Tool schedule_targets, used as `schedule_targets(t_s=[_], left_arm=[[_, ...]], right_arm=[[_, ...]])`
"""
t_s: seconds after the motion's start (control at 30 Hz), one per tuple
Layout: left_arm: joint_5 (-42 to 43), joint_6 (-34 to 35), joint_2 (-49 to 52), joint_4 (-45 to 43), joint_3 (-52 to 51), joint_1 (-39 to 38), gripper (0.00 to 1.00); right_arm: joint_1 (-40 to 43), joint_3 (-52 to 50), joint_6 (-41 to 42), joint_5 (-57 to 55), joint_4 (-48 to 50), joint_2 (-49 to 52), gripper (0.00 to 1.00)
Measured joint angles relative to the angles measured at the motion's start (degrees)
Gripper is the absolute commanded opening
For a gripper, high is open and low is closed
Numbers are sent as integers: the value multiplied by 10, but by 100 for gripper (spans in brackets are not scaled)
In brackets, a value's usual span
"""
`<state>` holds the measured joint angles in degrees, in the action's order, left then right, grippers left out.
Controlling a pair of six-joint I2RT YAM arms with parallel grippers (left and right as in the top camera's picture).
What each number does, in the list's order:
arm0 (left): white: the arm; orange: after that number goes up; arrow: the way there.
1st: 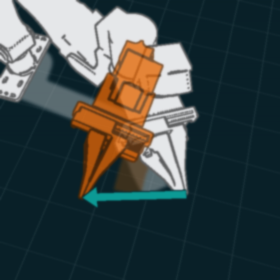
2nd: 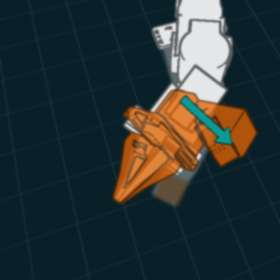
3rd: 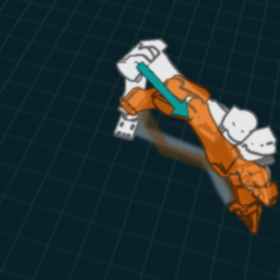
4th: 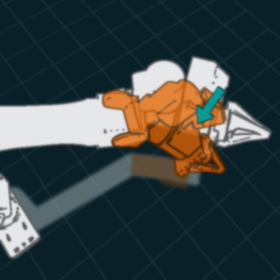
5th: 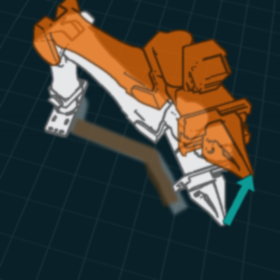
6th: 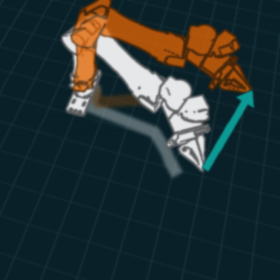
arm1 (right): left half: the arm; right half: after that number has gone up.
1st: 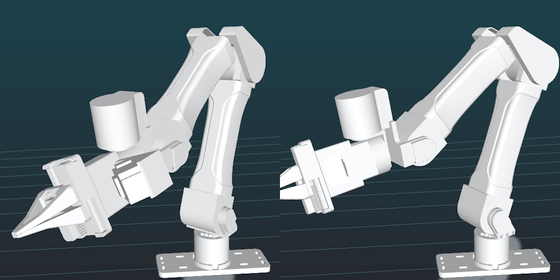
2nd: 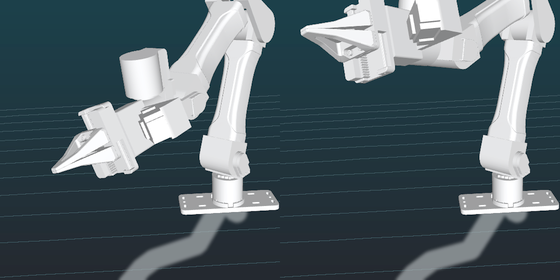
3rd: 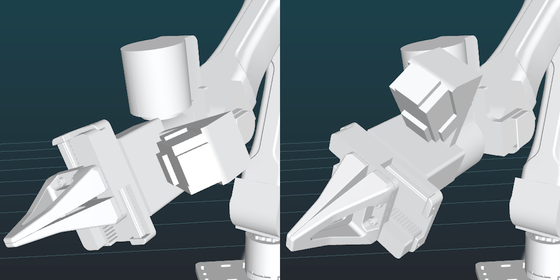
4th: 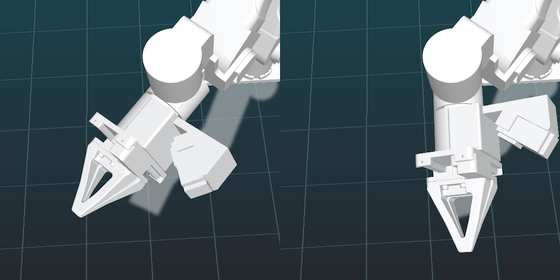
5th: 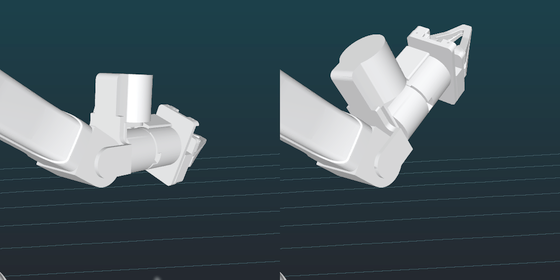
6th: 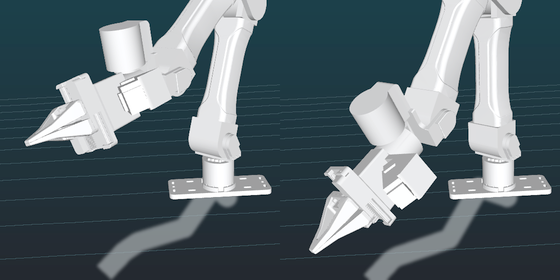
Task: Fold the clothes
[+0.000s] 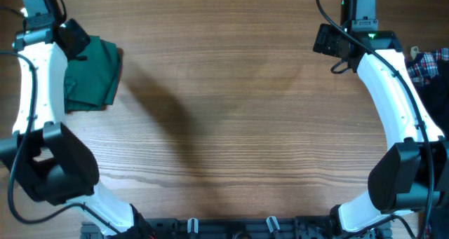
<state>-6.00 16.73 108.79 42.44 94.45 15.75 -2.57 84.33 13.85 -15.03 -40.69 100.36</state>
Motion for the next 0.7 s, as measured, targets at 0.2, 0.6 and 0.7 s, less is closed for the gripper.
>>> schedule_targets(t_s=[0.2, 0.6, 0.7], left_arm=[[27, -51, 73, 15, 0, 0, 4], [27, -99, 169, 3, -1, 43, 4], [27, -138, 169, -4, -1, 69, 4]], right_arm=[[0, 0, 0, 0, 0, 0, 100], [0, 0, 0, 0, 0, 0, 100], [0, 0, 0, 0, 0, 0, 100]])
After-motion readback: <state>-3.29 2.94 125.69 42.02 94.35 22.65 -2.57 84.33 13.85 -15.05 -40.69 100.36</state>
